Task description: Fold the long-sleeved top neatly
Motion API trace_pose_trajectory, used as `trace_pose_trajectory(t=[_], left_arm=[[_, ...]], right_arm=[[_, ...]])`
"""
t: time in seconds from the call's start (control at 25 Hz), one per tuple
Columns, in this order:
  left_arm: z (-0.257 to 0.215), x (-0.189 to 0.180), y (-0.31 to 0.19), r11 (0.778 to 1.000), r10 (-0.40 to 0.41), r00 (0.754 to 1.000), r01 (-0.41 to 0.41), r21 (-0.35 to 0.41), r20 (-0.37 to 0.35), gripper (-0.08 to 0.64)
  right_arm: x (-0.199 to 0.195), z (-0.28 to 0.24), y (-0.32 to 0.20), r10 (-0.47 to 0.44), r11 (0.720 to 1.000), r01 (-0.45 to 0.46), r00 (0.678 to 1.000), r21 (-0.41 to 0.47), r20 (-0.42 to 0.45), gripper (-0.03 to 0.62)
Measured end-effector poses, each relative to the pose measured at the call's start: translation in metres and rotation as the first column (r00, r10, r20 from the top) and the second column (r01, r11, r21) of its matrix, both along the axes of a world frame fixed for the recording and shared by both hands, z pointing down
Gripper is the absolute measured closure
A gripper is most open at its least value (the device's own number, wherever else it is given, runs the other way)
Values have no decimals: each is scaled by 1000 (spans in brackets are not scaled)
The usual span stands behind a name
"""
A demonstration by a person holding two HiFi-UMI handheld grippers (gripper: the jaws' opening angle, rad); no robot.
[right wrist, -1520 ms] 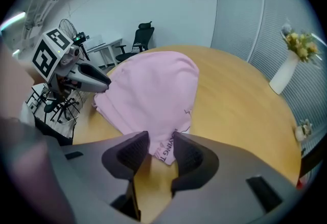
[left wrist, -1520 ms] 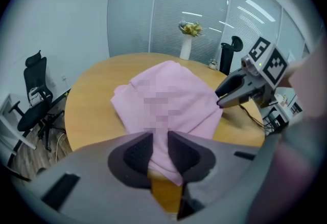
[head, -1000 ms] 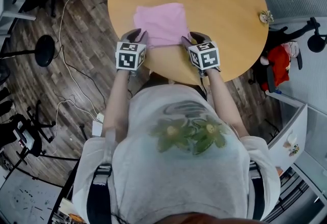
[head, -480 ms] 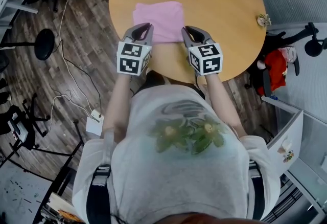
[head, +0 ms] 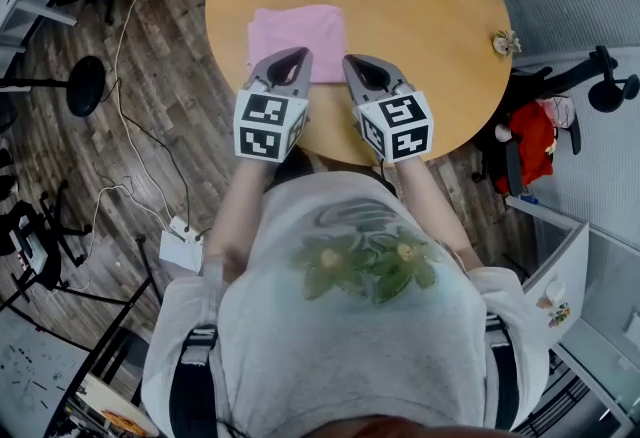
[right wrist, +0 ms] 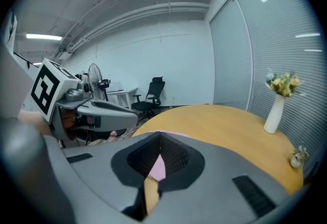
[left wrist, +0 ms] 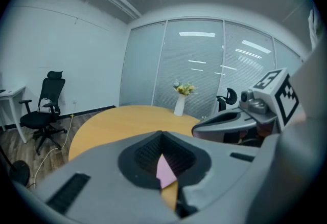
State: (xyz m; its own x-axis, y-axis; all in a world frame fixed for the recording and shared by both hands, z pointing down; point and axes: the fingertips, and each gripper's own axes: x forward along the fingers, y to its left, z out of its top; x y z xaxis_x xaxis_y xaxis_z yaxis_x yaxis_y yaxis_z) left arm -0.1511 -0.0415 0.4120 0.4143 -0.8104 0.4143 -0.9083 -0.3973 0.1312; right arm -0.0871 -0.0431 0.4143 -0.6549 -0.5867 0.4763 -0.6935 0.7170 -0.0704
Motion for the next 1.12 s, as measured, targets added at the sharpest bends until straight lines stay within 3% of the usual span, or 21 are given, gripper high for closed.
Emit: trace_pose_trajectory(t=[0.36,0.6,0.8,1.12], left_arm=[[-28,44,15,999,-33,995,34,18,-90,555],[-34,60,19,998,-58,994,60,26,-89,555],[-41,67,18,996,-85,987,89,19,-137,555],[-47,83,20,995,-88,988,94,41,-127,557]], right_arm=[[22,-22,9,-57,998,56,998,28,35,574],[33,-29,10,-90,995,89,995,37,49,574],[40,-36,9,-94,995,91,993,41,70,574],[57,-35,10,-102,995,101,990,22,99,574]])
